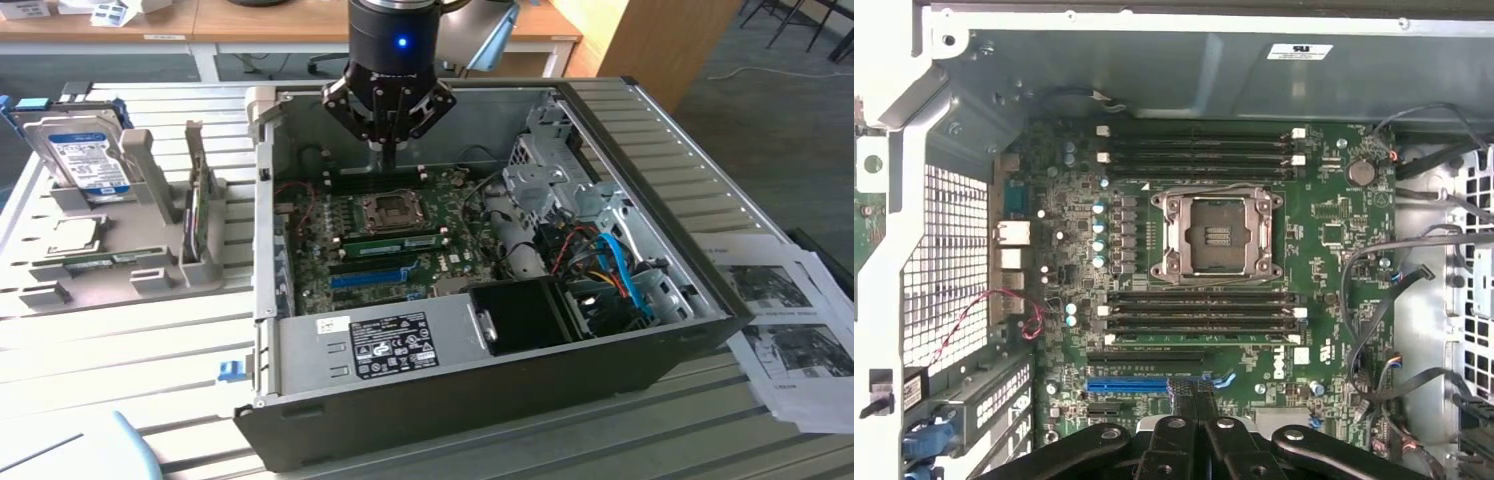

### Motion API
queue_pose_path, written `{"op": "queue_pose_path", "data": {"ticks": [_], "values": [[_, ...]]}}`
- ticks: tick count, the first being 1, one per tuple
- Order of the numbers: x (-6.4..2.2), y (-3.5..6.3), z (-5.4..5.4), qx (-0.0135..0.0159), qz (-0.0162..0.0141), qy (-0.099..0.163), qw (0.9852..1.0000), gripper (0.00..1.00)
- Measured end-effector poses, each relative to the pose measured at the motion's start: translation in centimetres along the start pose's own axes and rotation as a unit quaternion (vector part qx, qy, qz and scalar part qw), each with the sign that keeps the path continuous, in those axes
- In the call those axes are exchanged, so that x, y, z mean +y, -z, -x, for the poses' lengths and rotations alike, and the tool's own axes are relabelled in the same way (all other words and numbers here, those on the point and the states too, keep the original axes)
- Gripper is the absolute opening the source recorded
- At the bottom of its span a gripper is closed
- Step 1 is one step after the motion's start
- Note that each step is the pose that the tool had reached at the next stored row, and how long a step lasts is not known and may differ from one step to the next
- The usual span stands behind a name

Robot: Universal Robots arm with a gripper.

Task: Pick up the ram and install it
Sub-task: 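Press down the ram until it locks into place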

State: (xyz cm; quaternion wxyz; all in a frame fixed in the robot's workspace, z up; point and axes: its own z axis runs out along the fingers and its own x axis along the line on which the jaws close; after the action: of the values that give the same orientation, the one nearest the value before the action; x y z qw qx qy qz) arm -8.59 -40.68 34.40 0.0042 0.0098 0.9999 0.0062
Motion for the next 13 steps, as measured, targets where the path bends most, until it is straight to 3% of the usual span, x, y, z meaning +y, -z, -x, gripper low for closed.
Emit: {"op": "queue_pose_path", "data": {"ticks": [6, 13], "values": [[0.00, -0.01, 0.1, 0.0000, 0.0001, 0.000, 1.0000, 0.09], [0.02, -0.02, 1.1, 0.0000, 0.0001, 0.000, 1.0000, 0.09]]}}
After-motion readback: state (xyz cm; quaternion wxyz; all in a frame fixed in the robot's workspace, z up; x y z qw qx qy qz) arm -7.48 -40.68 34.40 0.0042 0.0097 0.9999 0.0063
